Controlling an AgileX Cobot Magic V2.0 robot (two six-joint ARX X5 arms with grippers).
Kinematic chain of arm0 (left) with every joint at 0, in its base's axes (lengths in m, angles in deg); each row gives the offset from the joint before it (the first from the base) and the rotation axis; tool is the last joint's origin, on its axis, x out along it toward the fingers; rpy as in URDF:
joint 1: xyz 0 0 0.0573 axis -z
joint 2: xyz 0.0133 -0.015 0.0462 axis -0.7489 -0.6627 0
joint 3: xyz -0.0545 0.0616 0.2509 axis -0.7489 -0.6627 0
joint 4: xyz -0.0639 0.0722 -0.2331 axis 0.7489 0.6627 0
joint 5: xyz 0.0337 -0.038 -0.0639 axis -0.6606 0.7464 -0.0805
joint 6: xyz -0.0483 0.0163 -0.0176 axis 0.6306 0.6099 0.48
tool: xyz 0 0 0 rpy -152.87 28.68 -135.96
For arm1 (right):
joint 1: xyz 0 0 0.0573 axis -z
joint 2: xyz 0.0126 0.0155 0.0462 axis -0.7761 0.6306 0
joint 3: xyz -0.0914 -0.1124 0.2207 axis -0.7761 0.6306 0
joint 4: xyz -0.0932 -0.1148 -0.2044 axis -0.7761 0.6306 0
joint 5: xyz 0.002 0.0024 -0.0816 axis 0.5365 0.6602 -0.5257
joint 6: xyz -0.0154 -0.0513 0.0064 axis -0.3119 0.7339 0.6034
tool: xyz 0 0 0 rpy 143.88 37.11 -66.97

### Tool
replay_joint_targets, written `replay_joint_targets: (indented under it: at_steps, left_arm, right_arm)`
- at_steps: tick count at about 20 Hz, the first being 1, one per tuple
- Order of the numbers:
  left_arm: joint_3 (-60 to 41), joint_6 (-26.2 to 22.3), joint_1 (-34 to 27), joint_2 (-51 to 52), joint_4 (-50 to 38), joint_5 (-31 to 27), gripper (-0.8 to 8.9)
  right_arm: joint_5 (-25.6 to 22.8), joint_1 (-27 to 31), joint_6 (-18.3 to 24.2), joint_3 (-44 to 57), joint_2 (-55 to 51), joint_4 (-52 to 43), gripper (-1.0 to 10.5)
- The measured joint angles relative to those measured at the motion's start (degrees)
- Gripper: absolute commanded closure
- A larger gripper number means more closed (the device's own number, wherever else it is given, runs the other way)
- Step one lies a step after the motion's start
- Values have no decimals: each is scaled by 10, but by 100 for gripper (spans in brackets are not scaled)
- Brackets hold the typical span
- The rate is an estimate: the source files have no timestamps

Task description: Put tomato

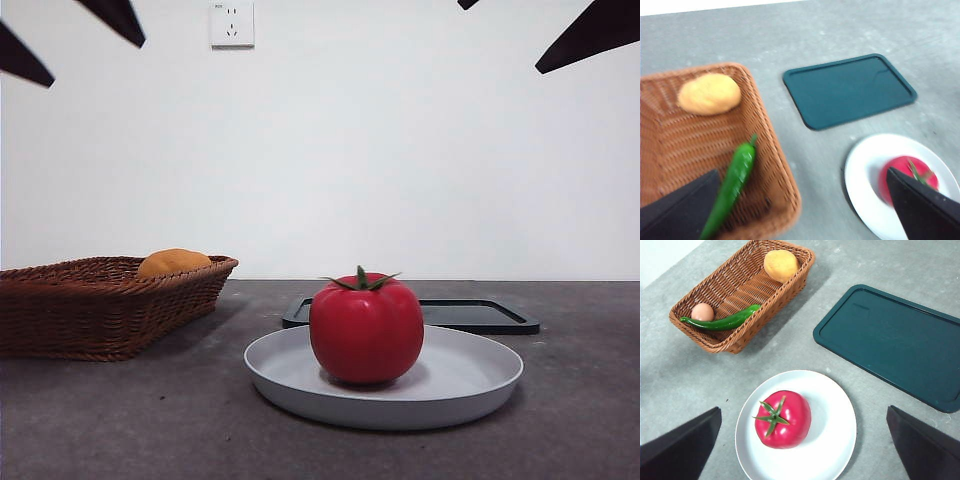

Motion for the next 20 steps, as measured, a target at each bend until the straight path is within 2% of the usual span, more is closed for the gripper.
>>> replay_joint_targets:
  at_steps: [4,12,17,20]
  left_arm:
    - [-14,2,7,48,-14,7,156]
    - [-14,9,7,50,-13,7,156]
    - [-14,9,7,50,-13,7,156]
    - [-14,9,7,50,-13,7,156]
  right_arm:
    - [0,0,0,0,0,0,355]
    - [0,-7,-3,0,1,0,357]
    - [-2,-76,-18,-19,76,-1,357]
    - [-45,-123,-21,-57,154,3,357]
